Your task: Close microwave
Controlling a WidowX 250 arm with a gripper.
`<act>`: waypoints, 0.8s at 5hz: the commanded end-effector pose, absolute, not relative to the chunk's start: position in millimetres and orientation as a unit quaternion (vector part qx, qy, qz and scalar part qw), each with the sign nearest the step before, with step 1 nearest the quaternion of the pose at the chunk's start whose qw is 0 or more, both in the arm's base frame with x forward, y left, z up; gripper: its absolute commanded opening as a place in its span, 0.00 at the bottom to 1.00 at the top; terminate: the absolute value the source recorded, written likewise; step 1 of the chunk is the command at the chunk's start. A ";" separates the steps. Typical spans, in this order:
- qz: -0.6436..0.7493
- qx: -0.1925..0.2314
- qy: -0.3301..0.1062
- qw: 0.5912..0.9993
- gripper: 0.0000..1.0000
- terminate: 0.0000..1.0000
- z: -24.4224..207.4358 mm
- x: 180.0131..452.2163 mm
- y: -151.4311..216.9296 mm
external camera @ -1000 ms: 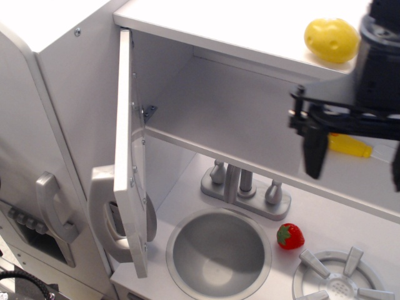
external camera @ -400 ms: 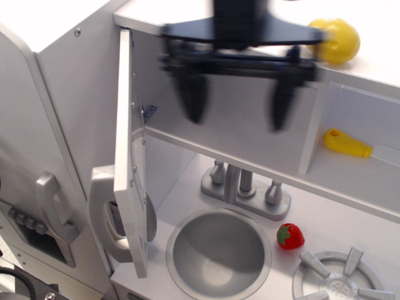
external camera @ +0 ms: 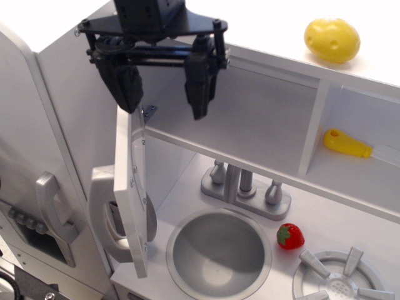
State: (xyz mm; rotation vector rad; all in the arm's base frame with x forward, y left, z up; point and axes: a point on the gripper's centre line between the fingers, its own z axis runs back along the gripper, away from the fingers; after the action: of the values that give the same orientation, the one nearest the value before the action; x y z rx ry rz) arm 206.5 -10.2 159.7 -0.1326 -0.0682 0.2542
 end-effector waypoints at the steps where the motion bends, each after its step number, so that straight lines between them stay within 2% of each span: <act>1: 0.130 -0.027 -0.029 0.991 1.00 0.00 157.8 207.4 9.9; 2: 0.146 -0.023 -0.042 0.988 1.00 0.00 155.6 209.0 19.0; 4: 0.179 0.000 -0.037 0.983 1.00 0.00 141.7 215.6 26.4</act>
State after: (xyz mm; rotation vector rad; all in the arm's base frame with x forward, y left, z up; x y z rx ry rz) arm 214.4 23.5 135.5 -0.0050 -0.0522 0.3578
